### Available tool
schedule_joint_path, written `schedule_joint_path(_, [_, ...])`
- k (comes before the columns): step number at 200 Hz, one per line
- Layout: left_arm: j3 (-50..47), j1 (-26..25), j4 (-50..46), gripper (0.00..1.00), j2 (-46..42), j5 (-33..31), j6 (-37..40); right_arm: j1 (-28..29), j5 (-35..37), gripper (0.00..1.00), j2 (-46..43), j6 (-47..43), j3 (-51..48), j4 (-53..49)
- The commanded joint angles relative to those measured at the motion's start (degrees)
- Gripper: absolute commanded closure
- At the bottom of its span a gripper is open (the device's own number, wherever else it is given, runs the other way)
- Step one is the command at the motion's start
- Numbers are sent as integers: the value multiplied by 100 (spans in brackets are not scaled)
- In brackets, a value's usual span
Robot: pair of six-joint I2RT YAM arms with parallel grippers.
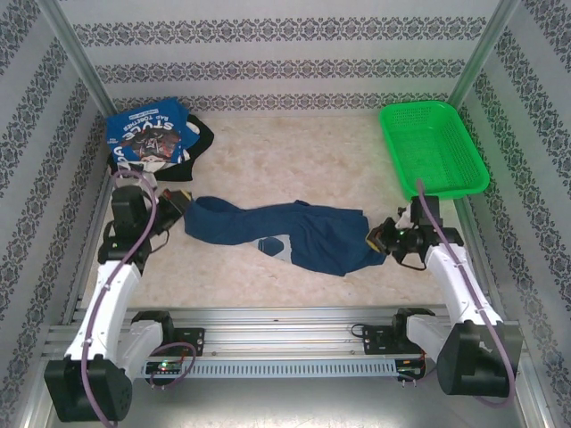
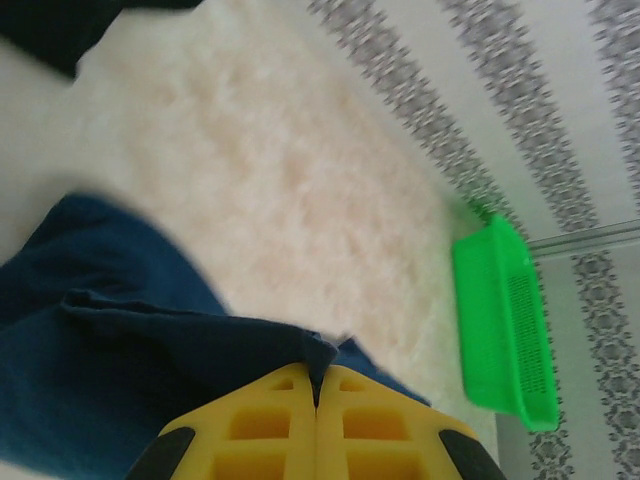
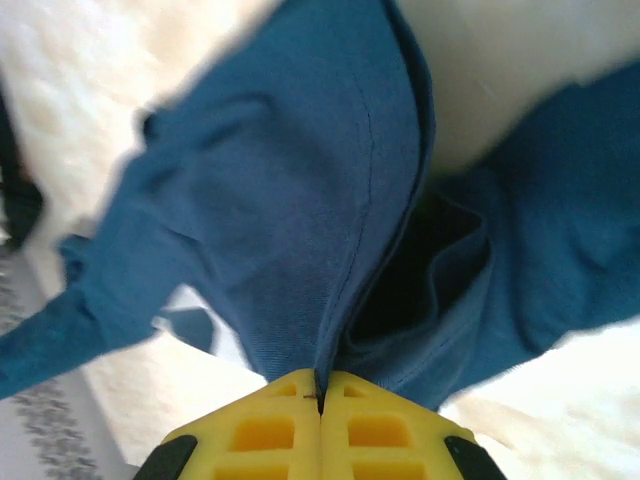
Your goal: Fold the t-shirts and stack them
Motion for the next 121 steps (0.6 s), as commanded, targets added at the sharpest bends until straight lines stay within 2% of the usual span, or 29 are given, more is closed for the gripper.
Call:
schedule_joint_path(1, [-321, -45, -234, 100, -393, -159, -166, 195, 613, 100, 114, -160, -249, -366])
schedule_joint_path(9, [-452, -43, -251, 100, -414, -156, -205, 232, 646, 92, 200, -181, -296, -423])
schedule_joint_path(20, [-608, -53, -211, 100, -393, -83, -242, 259, 685, 76, 315, -276, -231, -585])
schedule_joint_path(29, [-698, -75, -166, 100, -388, -52, -254, 250, 795, 70, 404, -392, -80, -869])
schedule_joint_path(56, [-806, -98, -76, 100, -472, 16, -117, 191, 919, 61, 367, -524, 591, -1540])
schedule_joint_path(83, [-877, -98, 27, 100, -518, 86, -73, 49, 915, 52, 274, -101, 1380, -1440])
schedule_joint_path(121, [-940, -98, 194, 100, -480, 142, 53, 65, 909, 51, 1899, -521, 2253, -1221])
